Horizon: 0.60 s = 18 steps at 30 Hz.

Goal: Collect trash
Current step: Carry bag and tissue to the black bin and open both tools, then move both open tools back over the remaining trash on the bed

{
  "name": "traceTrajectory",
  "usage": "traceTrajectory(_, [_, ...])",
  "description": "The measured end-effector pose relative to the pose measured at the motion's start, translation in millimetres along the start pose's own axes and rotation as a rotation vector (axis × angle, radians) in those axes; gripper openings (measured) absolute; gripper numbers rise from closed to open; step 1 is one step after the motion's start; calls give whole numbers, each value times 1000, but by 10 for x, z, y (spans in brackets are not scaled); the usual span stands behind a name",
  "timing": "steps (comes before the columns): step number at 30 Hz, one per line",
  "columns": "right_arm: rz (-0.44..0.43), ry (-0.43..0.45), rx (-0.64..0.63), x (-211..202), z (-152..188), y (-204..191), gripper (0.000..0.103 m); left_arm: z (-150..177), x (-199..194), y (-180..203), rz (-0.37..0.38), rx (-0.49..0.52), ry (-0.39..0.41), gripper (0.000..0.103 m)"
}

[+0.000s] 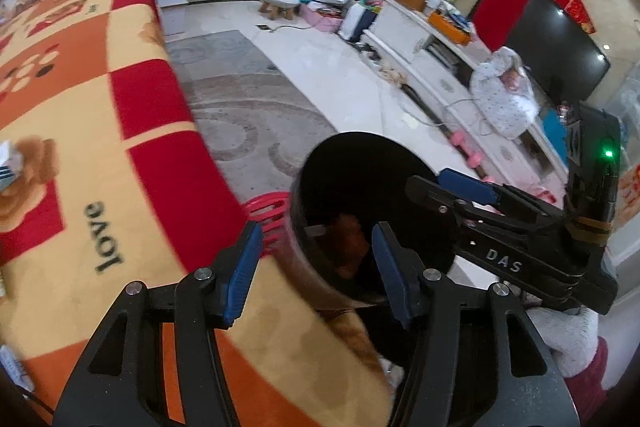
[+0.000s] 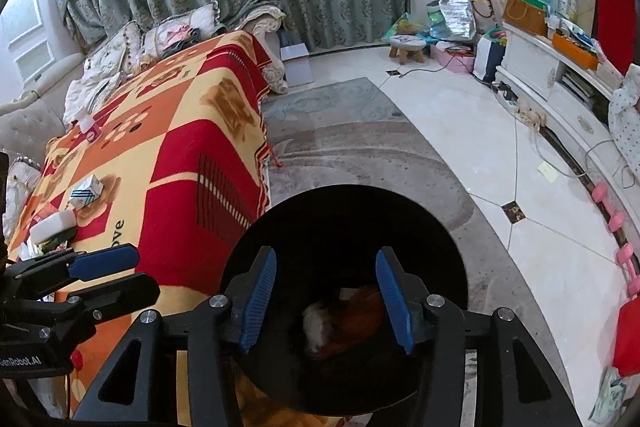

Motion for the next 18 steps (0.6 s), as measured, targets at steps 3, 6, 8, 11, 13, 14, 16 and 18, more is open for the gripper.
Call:
traceTrajectory(3, [-11,-10,-9,14,22,-92,51,45,-87,-97,-51,3,10,56])
traceTrajectory(6, [-24,-15,-27,20,28,-201,51,90,-179,-199,-85,-8,21,56])
traceTrajectory(8, [-32,-18,-38,27,33,-281,51,130,-233,-268,-110,-16,25,56])
traceTrajectory(11, [-50,-20,-55,28,45,-429,54,200,-341,-383,-145,-21,31,56])
traceTrajectory(13, [-66,-23,-68,35,54,-545,59,242,-419,-464,-167,-26,35,56])
traceTrajectory(14, [-73,-25,-74,39,63,-602,62,267,-455,-513,-175,-30,37,56])
traceTrajectory(16, [-88,-32,-91,53,87,-726,63,321,-555,-627,-191,-50,41,56])
traceTrajectory(18, [-105,-40,-114,75,106,-880,63,344,-627,-710,-202,-63,44,56])
Point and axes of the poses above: each gripper's, at about its wrist camera, not at the fingertips, and x roughly the way its jaws point, y to its right, z to its underside, the point moved 4 cm from there along x, roughly the way its jaws point, and after that the axes turned 5 degrees about y, right-handed, at the moved point
